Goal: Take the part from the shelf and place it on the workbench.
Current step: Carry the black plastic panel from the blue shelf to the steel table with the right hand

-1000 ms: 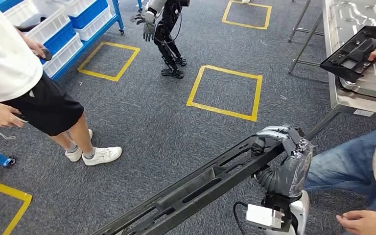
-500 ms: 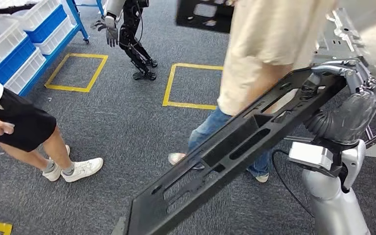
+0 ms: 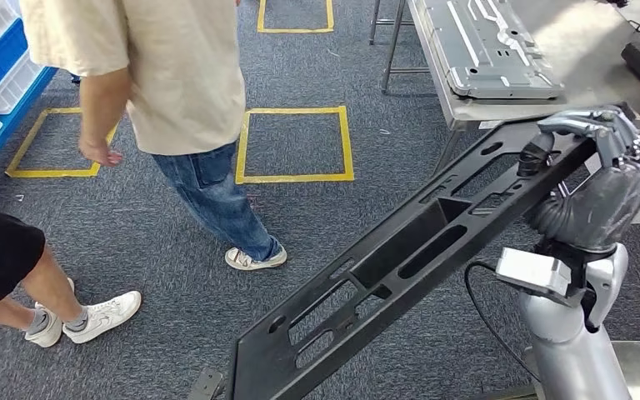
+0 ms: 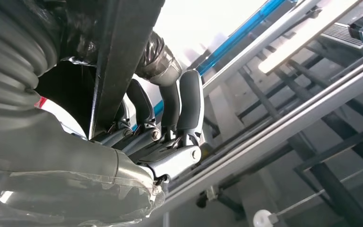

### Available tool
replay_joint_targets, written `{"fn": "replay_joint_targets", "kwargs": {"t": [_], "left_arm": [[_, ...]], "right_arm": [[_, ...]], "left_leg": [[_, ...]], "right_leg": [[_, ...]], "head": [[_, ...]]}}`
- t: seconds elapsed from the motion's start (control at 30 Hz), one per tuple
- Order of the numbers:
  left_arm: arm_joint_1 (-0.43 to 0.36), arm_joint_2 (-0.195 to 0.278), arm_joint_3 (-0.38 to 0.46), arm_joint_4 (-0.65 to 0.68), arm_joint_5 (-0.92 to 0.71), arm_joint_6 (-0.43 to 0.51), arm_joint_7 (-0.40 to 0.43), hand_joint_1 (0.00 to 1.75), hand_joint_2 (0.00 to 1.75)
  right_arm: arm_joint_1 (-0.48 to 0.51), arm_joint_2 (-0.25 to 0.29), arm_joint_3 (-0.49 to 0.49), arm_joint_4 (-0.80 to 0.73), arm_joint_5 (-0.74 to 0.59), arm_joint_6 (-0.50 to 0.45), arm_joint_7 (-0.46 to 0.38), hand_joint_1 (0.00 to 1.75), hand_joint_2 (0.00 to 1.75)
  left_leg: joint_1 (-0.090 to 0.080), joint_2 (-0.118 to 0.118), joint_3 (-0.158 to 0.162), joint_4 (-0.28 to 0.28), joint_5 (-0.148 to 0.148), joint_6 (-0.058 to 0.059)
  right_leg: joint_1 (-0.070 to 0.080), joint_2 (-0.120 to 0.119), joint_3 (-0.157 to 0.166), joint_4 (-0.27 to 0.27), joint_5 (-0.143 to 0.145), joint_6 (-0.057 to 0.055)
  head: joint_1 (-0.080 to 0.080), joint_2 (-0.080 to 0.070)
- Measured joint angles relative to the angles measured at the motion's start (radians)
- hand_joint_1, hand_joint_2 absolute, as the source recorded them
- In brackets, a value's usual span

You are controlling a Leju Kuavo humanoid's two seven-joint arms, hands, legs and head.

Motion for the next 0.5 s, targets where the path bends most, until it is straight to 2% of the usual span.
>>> {"fn": "replay_joint_targets", "kwargs": {"t": [0.03,0.07,0.1,0.13,0.17,0.2,0.27,0.3,0.33,0.4,0.43,0.5], "left_arm": [[0.001,0.000,0.000,0.000,0.000,0.001,0.000,0.00,1.75],[0.002,0.000,0.001,0.000,0.001,0.001,0.000,0.00,1.75],[0.002,0.000,0.002,0.000,0.002,0.001,-0.001,0.00,1.75],[0.002,0.000,0.002,0.000,0.003,0.001,-0.002,0.00,1.75],[0.001,0.000,0.003,0.000,0.004,0.001,-0.004,0.00,1.75],[0.000,-0.001,0.004,0.000,0.006,0.001,-0.005,0.00,1.75],[-0.003,-0.002,0.006,0.000,0.011,0.003,-0.009,0.00,1.75],[-0.004,-0.003,0.008,0.000,0.012,0.004,-0.010,0.00,1.75],[-0.005,-0.003,0.011,0.000,0.014,0.005,-0.011,0.00,1.75],[-0.004,-0.003,0.016,0.000,0.016,0.007,-0.011,0.00,1.75],[-0.004,-0.003,0.018,0.000,0.016,0.009,-0.012,0.00,1.75],[-0.002,-0.003,0.021,0.000,0.018,0.011,-0.012,0.00,1.75]], "right_arm": [[0.009,-0.001,-0.001,-0.002,0.000,-0.002,-0.004,1.75,1.75],[0.019,-0.001,-0.001,-0.002,0.000,-0.002,-0.006,1.75,1.75],[0.030,0.000,-0.001,-0.002,0.000,-0.003,-0.007,1.75,1.75],[0.042,0.000,-0.001,-0.002,0.000,-0.004,-0.008,1.75,1.75],[0.051,0.000,-0.001,-0.003,0.001,-0.006,-0.009,1.75,1.75],[0.059,0.000,-0.001,-0.004,0.004,-0.010,-0.010,1.75,1.75],[0.068,0.000,-0.002,-0.008,0.009,-0.021,-0.011,1.75,1.75],[0.072,0.000,-0.004,-0.010,0.011,-0.028,-0.012,1.75,1.75],[0.078,0.000,-0.007,-0.012,0.012,-0.034,-0.013,1.75,1.75],[0.093,-0.001,-0.020,-0.016,0.013,-0.043,-0.014,1.75,1.75],[0.101,-0.001,-0.030,-0.018,0.013,-0.048,-0.015,1.75,1.75],[0.112,-0.001,-0.049,-0.022,0.014,-0.057,-0.018,1.75,1.75]], "left_leg": [[-0.003,0.014,0.000,-0.002,0.001,0.003],[-0.006,0.028,-0.002,-0.001,0.001,0.005],[-0.008,0.042,-0.003,0.000,0.000,0.005],[-0.009,0.056,-0.004,0.001,-0.001,0.006],[-0.010,0.069,-0.005,0.002,-0.002,0.005],[-0.010,0.081,-0.005,0.004,-0.004,0.004],[-0.013,0.102,-0.003,0.011,-0.011,-0.003],[-0.016,0.110,-0.002,0.013,-0.014,-0.008],[-0.018,0.118,-0.001,0.015,-0.017,-0.012],[-0.019,0.134,0.003,0.015,-0.023,-0.021],[-0.017,0.128,0.002,0.022,-0.030,-0.026],[-0.012,0.087,-0.021,0.082,-0.074,-0.035]], "right_leg": [[0.001,-0.030,-0.027,0.058,-0.033,0.002],[0.000,-0.046,-0.057,0.123,-0.063,0.004],[-0.002,-0.054,-0.080,0.175,-0.082,0.006],[-0.003,-0.058,-0.087,0.196,-0.083,0.007],[-0.003,-0.062,-0.075,0.179,-0.068,0.008],[-0.003,-0.071,-0.041,0.124,-0.038,0.007],[0.002,-0.115,0.035,-0.011,0.006,0.001],[0.006,-0.131,0.059,-0.053,0.016,-0.004],[0.010,-0.139,0.067,-0.070,0.016,-0.009],[0.011,-0.118,0.066,-0.071,0.019,-0.018],[0.008,-0.108,0.066,-0.074,0.022,-0.022],[0.002,-0.086,0.067,-0.080,0.028,-0.033]], "head": [[0.001,0.000],[0.002,0.000],[0.002,0.000],[0.002,0.000],[0.002,0.000],[0.002,0.000],[0.002,0.000],[0.002,0.000],[0.002,0.000],[0.002,0.000],[0.001,0.000],[0.001,0.000]]}}
